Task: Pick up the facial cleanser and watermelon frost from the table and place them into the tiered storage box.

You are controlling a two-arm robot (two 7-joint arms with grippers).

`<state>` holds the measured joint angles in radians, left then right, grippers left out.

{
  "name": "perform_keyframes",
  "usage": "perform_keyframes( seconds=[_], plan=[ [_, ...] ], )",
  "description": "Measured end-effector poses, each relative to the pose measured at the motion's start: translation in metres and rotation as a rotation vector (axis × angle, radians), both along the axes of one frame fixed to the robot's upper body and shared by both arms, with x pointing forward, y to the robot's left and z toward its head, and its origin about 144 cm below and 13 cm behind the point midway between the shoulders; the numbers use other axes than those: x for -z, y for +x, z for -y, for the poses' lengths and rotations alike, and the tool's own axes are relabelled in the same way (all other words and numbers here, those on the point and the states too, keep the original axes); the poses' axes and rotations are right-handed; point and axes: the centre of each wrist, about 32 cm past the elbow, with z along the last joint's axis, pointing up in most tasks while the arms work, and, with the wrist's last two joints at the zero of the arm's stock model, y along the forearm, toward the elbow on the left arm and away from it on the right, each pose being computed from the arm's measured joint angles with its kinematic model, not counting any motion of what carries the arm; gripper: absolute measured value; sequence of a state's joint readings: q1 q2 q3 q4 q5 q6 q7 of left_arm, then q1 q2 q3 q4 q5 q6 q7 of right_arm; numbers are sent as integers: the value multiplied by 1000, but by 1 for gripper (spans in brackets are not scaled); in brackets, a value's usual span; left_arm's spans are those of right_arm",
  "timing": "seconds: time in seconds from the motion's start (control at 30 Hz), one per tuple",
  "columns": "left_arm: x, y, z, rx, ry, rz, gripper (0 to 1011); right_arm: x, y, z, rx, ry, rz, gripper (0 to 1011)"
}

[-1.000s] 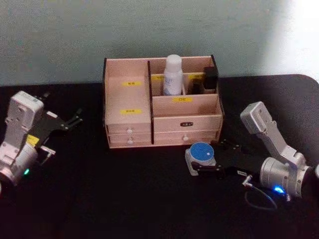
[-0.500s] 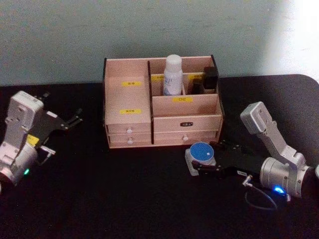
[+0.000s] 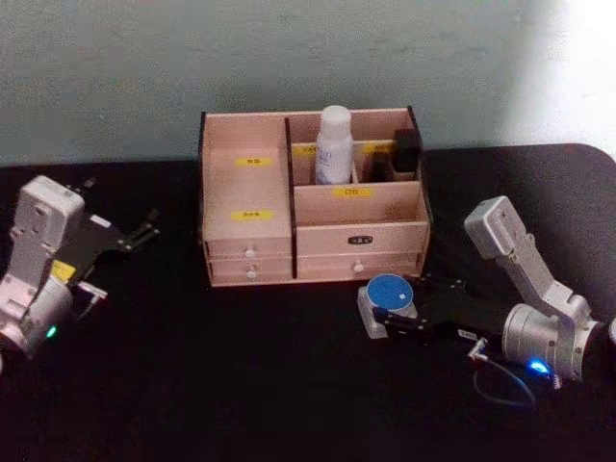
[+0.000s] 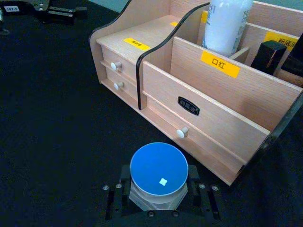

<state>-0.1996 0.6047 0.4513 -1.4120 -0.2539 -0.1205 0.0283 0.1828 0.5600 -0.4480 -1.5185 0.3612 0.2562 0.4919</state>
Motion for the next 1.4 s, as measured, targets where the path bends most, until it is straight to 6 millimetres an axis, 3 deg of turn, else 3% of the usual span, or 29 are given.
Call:
perform_keyframes(
  seconds=[0.37, 0.87, 1.13, 1.4],
  plan=[
    [0, 0, 0, 0, 0, 0, 1001, -8, -3, 3, -18, 26, 8, 712],
    [0, 0, 0, 0, 0, 0, 1001, -48, 7, -1, -49, 81, 93, 712],
    [0, 0, 0, 0, 0, 0, 1002, -64, 28, -18, -42, 109, 132, 712],
    [0, 0, 0, 0, 0, 0, 1001, -74, 55, -48, -32, 117, 161, 712]
  ],
)
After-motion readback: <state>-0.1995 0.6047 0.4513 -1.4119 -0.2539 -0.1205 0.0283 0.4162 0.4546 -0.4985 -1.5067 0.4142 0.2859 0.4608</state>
